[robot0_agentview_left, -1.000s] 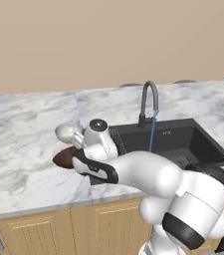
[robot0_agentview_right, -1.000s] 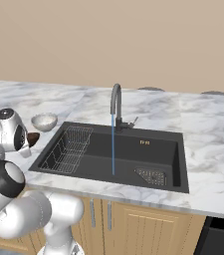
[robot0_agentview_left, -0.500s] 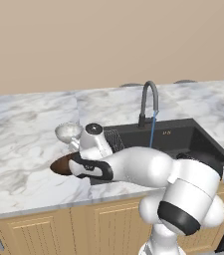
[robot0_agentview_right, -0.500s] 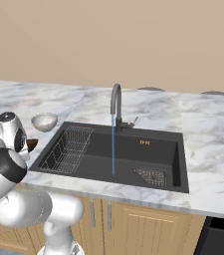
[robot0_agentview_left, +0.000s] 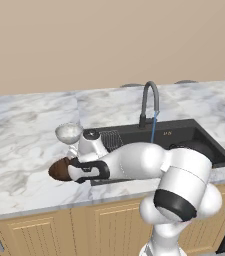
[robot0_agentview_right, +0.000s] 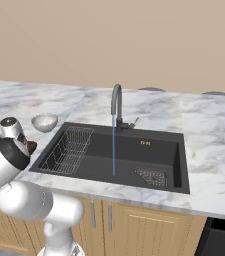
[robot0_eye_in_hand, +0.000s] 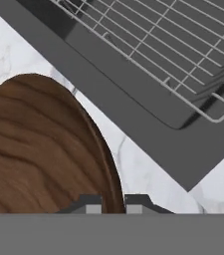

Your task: Rinse each bowl for a few seconds and place them down in the sink or on the counter.

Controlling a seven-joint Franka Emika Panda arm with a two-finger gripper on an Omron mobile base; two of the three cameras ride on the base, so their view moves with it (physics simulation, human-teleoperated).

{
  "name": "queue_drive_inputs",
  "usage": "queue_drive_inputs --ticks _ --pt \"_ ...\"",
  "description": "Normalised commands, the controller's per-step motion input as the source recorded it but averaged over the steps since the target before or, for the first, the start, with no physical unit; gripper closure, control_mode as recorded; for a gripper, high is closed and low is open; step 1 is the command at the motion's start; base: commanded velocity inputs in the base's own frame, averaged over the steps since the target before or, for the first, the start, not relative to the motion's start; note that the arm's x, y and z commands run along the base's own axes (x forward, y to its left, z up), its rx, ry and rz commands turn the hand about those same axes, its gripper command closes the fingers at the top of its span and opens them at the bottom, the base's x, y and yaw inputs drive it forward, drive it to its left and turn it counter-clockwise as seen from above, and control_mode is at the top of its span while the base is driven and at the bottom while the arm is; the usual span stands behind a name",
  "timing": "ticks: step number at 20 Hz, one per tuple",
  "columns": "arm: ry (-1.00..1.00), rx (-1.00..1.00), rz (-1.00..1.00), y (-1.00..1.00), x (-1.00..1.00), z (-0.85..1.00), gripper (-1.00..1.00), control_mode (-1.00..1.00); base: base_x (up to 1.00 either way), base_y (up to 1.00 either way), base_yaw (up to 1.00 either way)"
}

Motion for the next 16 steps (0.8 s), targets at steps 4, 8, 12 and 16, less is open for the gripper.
queue_drive_inputs --ticks 4,8,12,16 --pt "0.06 -0.03 0.03 0.04 0.00 -0.28 1.00 -1.00 0.00 0.00 0.00" --pt "0.06 -0.04 0.03 0.08 0.00 -0.16 -1.00 -1.00 0.00 0.00 0.00" --pt "0.00 -0.03 0.02 0.00 0.00 0.15 -1.00 -1.00 0.00 0.00 0.00" --pt "0.00 -0.02 0.02 0.00 0.00 0.32 -1.00 -1.00 0.00 0.00 0.00"
